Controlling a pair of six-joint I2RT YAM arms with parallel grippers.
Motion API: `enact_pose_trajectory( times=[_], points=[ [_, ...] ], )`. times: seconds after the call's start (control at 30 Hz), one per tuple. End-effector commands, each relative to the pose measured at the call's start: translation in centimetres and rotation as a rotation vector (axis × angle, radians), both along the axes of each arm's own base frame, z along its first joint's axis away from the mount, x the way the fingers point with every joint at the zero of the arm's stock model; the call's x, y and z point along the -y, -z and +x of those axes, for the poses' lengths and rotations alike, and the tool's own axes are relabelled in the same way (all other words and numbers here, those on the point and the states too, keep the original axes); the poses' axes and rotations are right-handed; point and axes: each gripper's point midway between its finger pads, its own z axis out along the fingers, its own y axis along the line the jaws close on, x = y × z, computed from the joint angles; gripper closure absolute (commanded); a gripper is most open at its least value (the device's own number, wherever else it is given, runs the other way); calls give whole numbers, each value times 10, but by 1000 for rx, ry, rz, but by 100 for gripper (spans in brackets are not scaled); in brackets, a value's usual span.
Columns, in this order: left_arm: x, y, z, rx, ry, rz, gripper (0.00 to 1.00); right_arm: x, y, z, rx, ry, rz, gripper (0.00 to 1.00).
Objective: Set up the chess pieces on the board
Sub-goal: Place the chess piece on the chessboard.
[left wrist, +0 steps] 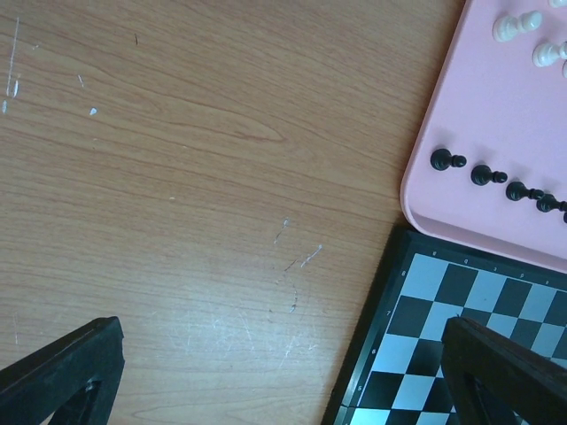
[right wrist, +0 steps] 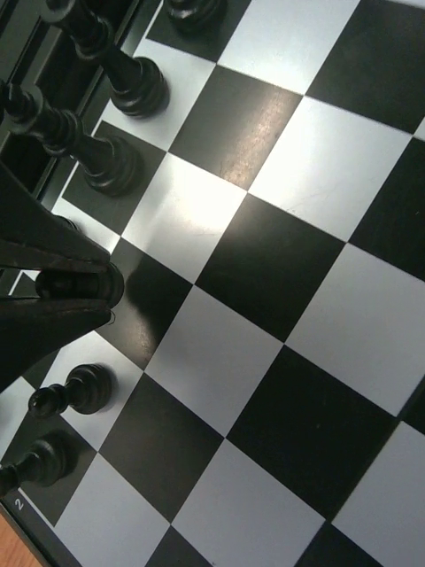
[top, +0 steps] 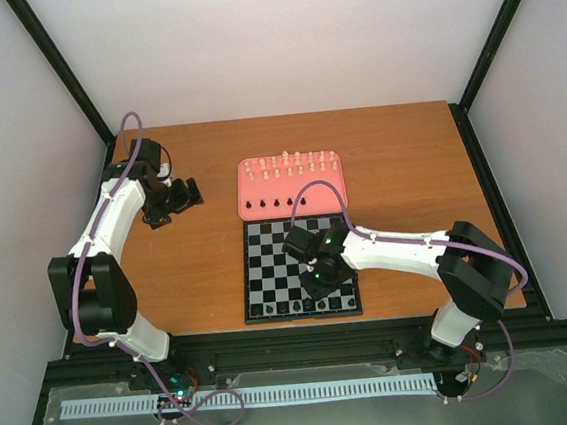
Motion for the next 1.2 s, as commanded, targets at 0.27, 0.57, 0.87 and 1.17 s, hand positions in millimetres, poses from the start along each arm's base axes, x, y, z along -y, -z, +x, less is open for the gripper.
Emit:
enact_pose_trajectory(
  times=[0.27,0.57,0.87,1.17],
  points=[
    [2,-11,-4,40,16,0,0,6,13,-1,0,6,-47,95],
    [1,-10,-5,39,15,4,0,10,17,2,8,8,-77,90],
    [1,-10,-4,39,15,3,0,7,19,6,11,-4,-77,81],
    [2,-10,0,40,15,1,0,-2,4,19,67,-23,-59,75]
  ],
)
